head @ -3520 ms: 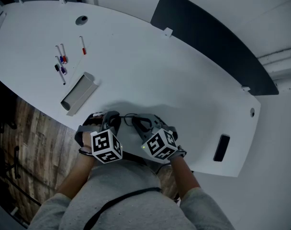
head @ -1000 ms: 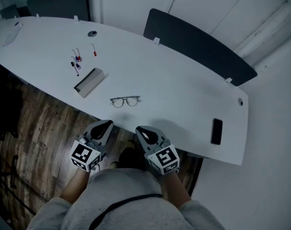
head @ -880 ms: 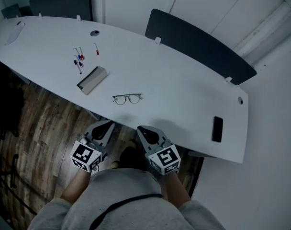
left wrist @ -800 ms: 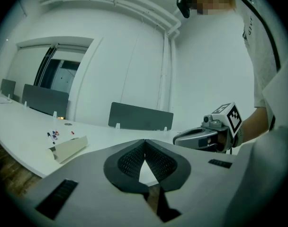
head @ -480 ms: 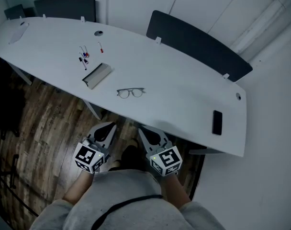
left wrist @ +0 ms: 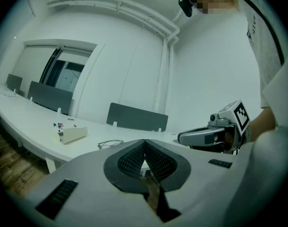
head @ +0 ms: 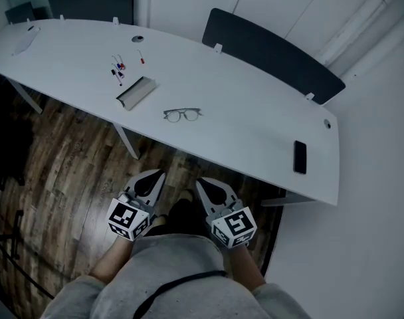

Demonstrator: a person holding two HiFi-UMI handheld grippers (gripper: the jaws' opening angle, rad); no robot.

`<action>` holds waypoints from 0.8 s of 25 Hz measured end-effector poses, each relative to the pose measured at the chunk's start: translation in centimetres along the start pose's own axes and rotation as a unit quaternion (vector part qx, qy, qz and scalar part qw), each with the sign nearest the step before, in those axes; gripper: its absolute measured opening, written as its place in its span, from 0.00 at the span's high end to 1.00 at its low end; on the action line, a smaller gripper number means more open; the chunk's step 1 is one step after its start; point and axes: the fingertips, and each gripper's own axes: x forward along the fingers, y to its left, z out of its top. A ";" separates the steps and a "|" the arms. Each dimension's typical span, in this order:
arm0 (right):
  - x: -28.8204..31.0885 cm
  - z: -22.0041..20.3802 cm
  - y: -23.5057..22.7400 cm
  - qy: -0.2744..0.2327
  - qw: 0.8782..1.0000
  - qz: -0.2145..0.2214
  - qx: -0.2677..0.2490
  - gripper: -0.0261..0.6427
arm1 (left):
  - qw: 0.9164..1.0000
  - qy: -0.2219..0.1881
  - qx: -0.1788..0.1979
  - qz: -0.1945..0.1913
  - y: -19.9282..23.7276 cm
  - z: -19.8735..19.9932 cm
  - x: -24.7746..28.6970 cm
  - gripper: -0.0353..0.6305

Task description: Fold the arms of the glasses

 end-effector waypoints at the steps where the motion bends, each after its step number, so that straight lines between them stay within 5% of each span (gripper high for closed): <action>1: -0.1 -0.1 0.2 -0.001 1.000 0.000 0.001 0.93 | 1.000 0.001 0.000 -0.001 -0.1 -0.1 -0.1 0.92; 20: -0.5 1.7 -0.1 -0.008 0.999 0.044 -0.013 0.93 | 0.999 -0.018 0.007 0.036 -1.1 2.1 0.2 0.92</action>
